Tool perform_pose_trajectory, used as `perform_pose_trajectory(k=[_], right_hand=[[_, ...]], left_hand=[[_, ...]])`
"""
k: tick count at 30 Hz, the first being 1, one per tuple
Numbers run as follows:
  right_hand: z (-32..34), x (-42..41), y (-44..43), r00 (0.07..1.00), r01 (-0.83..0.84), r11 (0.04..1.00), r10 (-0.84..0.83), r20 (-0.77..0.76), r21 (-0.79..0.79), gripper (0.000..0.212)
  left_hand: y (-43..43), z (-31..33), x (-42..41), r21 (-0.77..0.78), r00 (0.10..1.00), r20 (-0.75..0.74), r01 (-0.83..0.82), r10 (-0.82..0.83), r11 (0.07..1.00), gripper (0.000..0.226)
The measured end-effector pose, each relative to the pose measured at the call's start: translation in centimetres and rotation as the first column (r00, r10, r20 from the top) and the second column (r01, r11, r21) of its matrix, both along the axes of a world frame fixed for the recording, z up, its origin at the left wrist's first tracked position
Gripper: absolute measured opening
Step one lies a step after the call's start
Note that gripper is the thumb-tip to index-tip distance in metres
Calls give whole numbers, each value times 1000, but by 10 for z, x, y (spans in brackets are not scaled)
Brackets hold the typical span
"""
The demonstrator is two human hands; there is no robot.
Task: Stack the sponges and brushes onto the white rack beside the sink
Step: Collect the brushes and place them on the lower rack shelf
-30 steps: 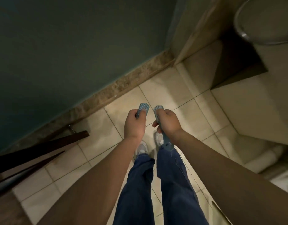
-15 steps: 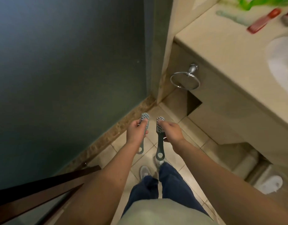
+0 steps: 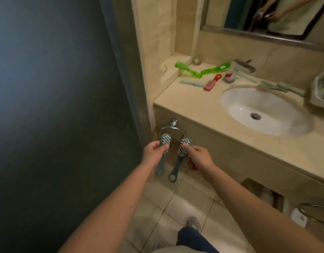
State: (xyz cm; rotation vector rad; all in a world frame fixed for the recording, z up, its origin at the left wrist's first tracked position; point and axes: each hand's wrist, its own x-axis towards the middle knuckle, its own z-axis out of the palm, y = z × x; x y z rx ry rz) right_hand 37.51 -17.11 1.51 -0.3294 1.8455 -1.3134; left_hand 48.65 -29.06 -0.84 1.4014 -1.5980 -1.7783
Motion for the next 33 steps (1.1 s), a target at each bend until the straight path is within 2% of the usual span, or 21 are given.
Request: perform_pose_trajectory(k=[4,7,12,17,19,22,27,31,33], right_hand=[[27,-27,26,994,106,992,-106,7,-73,25],[47,-50,47,977,193,974,-180,114,-117,20],[62,-97,89,947,311,936,-291,134,-164,40],[68,-152,133,912,411,890,-402,85,-198,22],[69,-173,151,910,412,885,-411,53,-218,20],[69,-204,176,905,420,879,-424,33,-225,18],[62,-257,218,867,487,849,-499,-6,-207,14],[58,-291,250,842,524,839,-536,-55,-144,31],[58,-307,261,832,540,833,-550,-70,-119,36]], left_hand=[[16,20,-37,-135,991,-21,131,-135,982,25],[33,35,-70,-154,975,-83,190,-204,970,24],[70,62,-128,48,928,-209,323,-307,945,5],[112,80,-187,143,898,-259,400,-356,905,16],[132,85,-212,151,889,-245,429,-387,891,20],[161,86,-248,59,871,-196,470,-451,881,3],[198,86,-301,-85,822,-106,553,-560,829,11],[223,84,-335,-103,791,-55,602,-609,792,27],[234,83,-351,-90,792,-59,602,-608,794,28]])
